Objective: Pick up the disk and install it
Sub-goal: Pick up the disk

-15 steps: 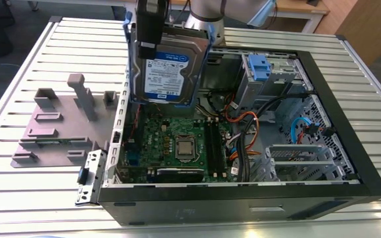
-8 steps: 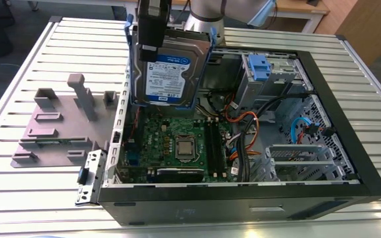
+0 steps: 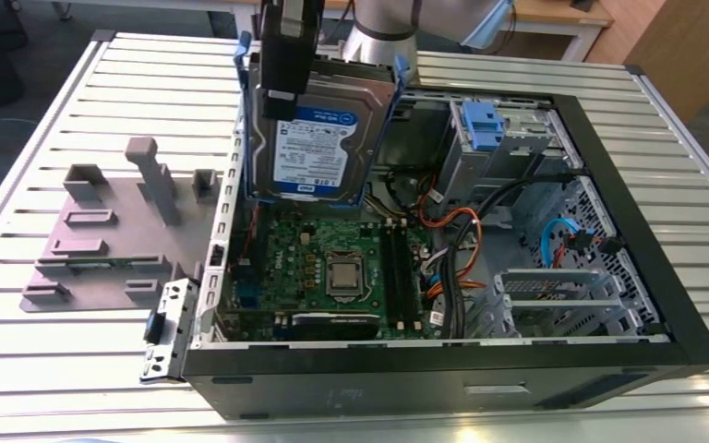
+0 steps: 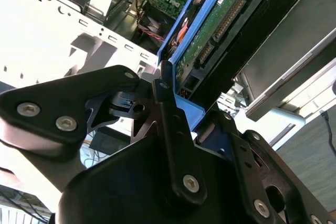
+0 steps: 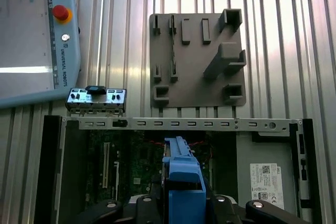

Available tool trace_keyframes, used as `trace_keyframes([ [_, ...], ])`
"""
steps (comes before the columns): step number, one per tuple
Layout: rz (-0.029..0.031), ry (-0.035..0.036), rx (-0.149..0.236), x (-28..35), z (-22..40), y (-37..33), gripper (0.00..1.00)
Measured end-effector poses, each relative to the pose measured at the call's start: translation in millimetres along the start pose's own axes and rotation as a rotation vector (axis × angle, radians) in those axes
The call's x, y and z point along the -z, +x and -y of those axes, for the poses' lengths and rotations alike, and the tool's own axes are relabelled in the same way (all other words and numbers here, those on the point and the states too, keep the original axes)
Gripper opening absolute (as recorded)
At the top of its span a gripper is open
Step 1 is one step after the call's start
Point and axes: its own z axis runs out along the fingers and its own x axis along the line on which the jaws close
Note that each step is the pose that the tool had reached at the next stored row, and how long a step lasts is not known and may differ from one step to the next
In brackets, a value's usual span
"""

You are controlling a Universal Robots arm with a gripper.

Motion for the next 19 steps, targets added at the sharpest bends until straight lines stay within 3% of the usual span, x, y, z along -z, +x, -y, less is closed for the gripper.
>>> trace_keyframes([
  [19,0.0001,-0.0003,0.000,-0.6,5.3,9.1,0.37],
])
